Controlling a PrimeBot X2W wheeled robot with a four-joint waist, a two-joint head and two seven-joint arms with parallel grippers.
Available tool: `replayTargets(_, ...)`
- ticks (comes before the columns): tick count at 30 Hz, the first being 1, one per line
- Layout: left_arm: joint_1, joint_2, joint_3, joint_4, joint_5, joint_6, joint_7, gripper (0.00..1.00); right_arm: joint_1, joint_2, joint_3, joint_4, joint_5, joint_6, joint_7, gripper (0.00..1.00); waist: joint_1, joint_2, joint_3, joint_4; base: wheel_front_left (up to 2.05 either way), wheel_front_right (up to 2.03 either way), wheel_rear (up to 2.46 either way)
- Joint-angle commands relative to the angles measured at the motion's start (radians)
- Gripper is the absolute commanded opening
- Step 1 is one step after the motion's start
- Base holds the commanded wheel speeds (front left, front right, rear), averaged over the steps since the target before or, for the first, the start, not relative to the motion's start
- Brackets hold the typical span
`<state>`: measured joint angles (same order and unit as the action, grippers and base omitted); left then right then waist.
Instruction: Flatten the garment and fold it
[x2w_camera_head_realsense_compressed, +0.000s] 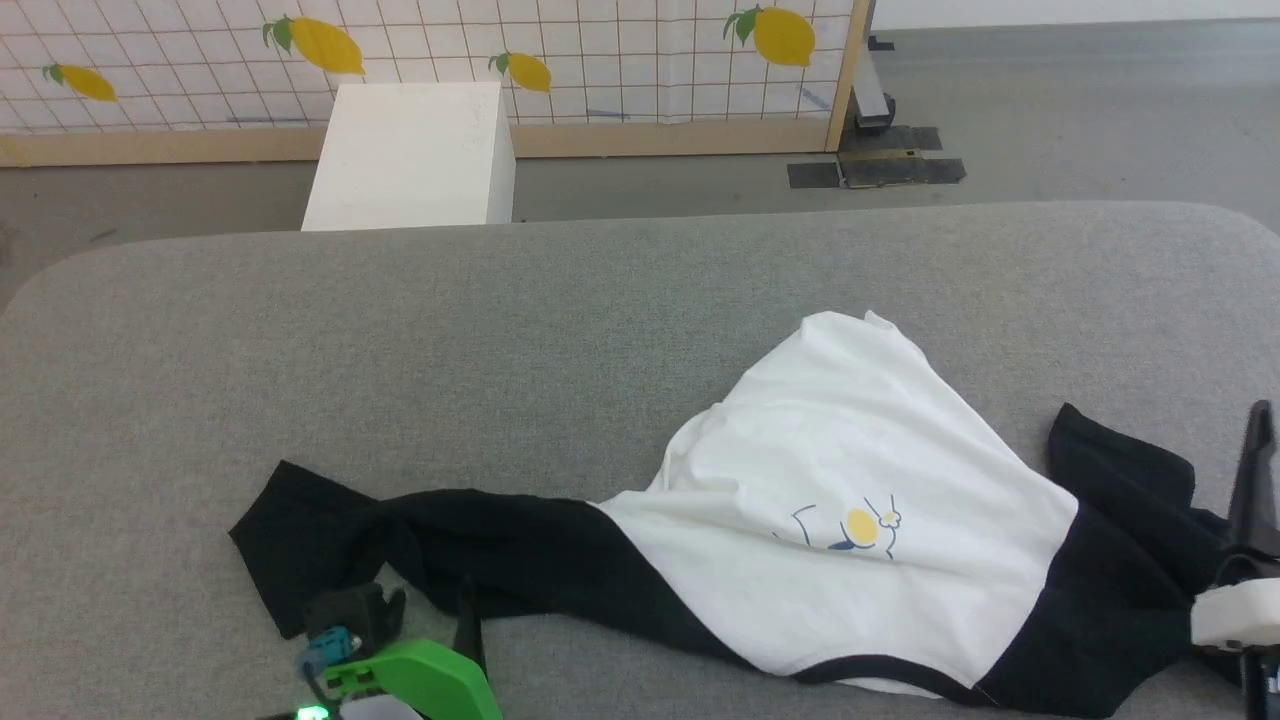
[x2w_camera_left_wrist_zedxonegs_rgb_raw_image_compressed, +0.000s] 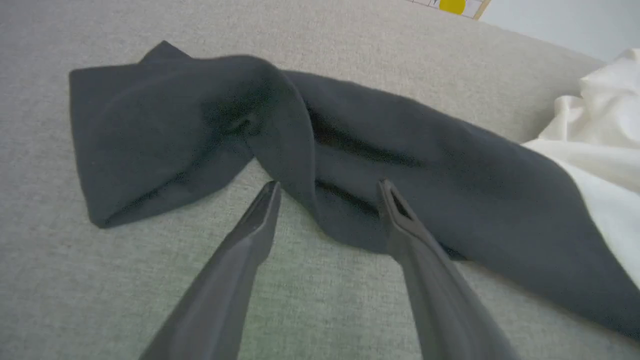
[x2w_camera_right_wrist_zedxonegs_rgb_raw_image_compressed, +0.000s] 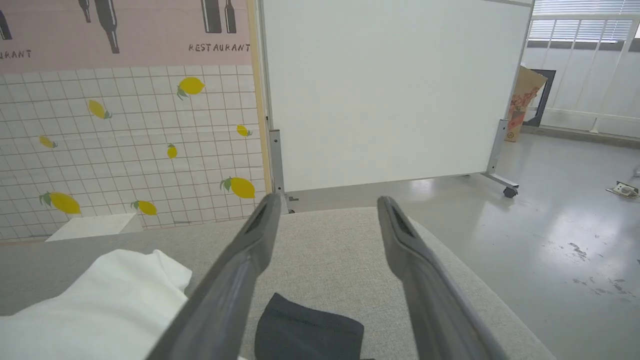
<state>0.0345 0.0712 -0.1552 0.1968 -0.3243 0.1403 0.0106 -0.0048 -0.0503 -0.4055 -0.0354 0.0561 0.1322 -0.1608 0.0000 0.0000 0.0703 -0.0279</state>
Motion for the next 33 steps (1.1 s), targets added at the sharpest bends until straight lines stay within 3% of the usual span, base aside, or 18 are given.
replayTargets(1, 0.016, 0.006, -0.01, -0.003, 0.009, 0.018, 0.05, 1.0, 0.002, 0.0, 0.018, 0.013, 0.009, -0.002, -0.009, 1.0, 0.0, 0.0, -0.002, 0.003, 0.0, 0.0, 0.0)
replayTargets(10, -0.032, -0.007, -0.011, 0.001, -0.063, 0.057, 0.198, 1.0, 0.001, 0.0, 0.125, 0.048, 0.035, -0.002, -0.001, 1.0, 0.0, 0.0, 0.024, 0.0, 0.0, 0.0, 0.0)
replayTargets(14, -0.089, -0.011, 0.005, 0.058, -0.119, 0.044, 0.229, 1.0, -0.007, 0.0, 0.164, 0.05, 0.044, -0.002, 0.005, 1.0, 0.0, 0.0, 0.05, -0.012, 0.0, 0.0, 0.0)
replayTargets(15, -0.103, -0.012, 0.011, 0.071, -0.135, 0.039, 0.228, 0.95, -0.008, 0.0, 0.172, 0.052, 0.047, -0.002, 0.007, 1.0, 0.0, 0.0, 0.055, -0.013, 0.0, 0.0, 0.0)
replayTargets(16, -0.114, -0.012, 0.013, 0.079, -0.14, 0.034, 0.223, 0.17, -0.008, 0.0, 0.179, 0.053, 0.049, -0.002, 0.009, 1.0, 0.0, 0.0, 0.059, -0.013, 0.0, 0.0, 0.0)
replayTargets(17, -0.125, -0.011, 0.019, 0.085, -0.144, 0.03, 0.211, 0.0, -0.008, 0.0, 0.186, 0.055, 0.051, -0.002, 0.011, 1.0, 0.0, 0.0, 0.062, -0.013, 0.0, 0.0, 0.0)
replayTargets(22, -0.112, 0.007, 0.089, 0.064, -0.178, 0.039, 0.14, 0.0, -0.004, 0.0, 0.198, 0.059, 0.055, -0.002, 0.016, 1.0, 0.0, 0.0, 0.058, 0.011, 0.0, 0.0, 0.0)
replayTargets(31, 0.02, 0.086, 0.237, -0.085, -0.19, 0.119, 0.076, 0.0, -0.002, 0.0, 0.227, 0.059, 0.033, -0.002, 0.029, 1.0, 0.0, 0.0, 0.037, 0.093, 0.0, 0.0, 0.0)
replayTargets(32, 0.028, 0.087, 0.24, -0.096, -0.193, 0.122, 0.079, 0.29, -0.004, 0.0, 0.238, 0.06, 0.026, -0.002, 0.032, 1.0, 0.0, 0.0, 0.037, 0.099, 0.0, 0.0, 0.0)
replayTargets(33, 0.036, 0.085, 0.242, -0.103, -0.197, 0.125, 0.084, 0.92, -0.008, 0.0, 0.25, 0.062, 0.017, -0.002, 0.036, 1.0, 0.0, 0.0, 0.037, 0.108, 0.0, 0.0, 0.0)
